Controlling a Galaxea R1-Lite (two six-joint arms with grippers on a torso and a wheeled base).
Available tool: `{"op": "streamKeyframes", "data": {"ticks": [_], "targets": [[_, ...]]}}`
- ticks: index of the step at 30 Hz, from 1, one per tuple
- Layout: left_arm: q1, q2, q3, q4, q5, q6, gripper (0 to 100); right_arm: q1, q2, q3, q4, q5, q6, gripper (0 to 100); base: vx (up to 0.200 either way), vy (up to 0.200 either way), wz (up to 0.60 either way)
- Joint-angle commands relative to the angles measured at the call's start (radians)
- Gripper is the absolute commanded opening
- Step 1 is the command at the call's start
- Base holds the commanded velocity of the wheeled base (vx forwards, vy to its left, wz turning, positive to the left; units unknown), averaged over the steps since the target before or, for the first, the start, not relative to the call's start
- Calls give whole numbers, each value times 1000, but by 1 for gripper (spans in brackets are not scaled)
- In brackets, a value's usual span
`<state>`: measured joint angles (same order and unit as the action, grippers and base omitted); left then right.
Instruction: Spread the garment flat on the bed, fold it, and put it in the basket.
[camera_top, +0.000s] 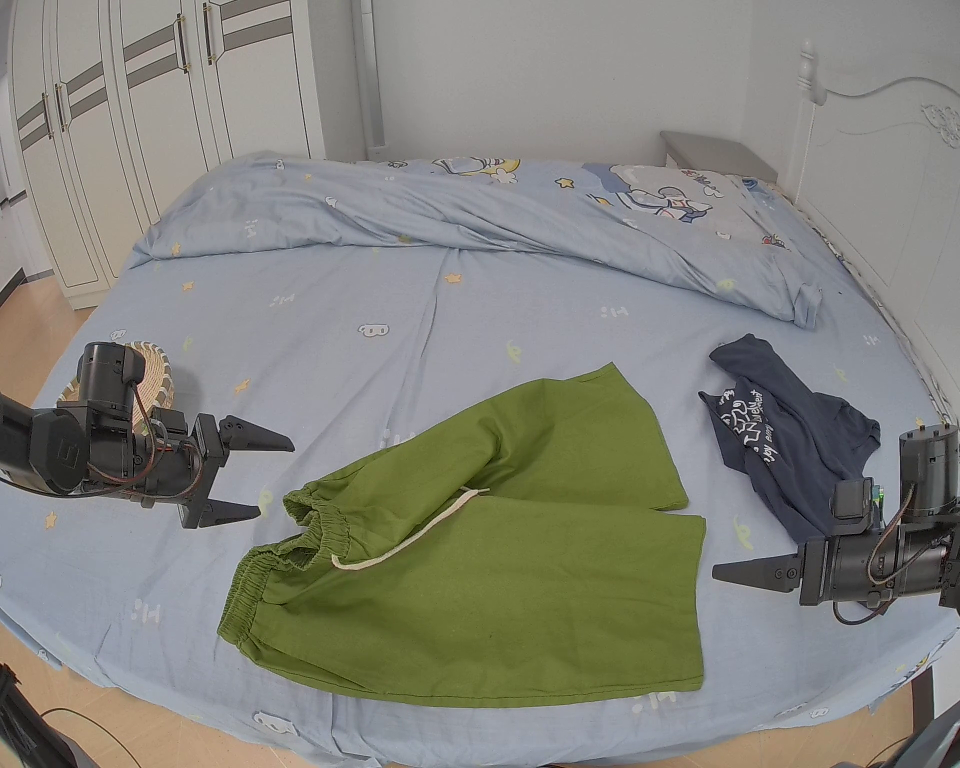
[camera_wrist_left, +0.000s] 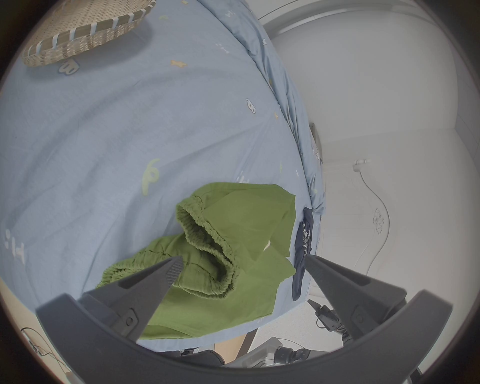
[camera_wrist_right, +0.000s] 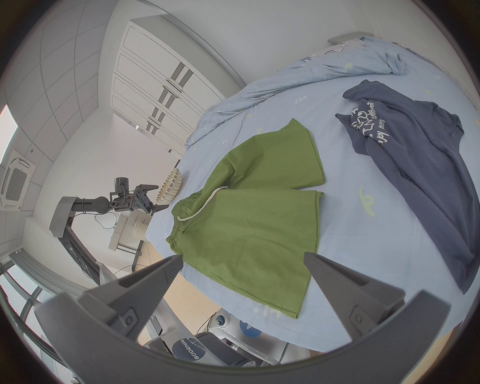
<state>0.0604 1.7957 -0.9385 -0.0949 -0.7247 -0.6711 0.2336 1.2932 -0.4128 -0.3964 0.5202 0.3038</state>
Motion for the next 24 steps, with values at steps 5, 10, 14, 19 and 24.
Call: {"op": "streamKeyframes", "data": {"ticks": [5,10,14,19,24], "targets": [[10,93,-20,-9,-1,-1,100,1,3,5,-1,1,0,100,0,0,0],[6,174,-51,-9,-1,-2,100,1,3,5,-1,1,0,100,0,0,0],[4,206,-79,-9,-1,-42,100,1,3,5,-1,1,0,100,0,0,0],[-1,232,-106,-9,1,-105,100,1,3,5,-2,1,0,100,0,0,0],[-11,241,-115,-11,1,-124,100,1,3,6,-2,1,0,100,0,0,0]]}}
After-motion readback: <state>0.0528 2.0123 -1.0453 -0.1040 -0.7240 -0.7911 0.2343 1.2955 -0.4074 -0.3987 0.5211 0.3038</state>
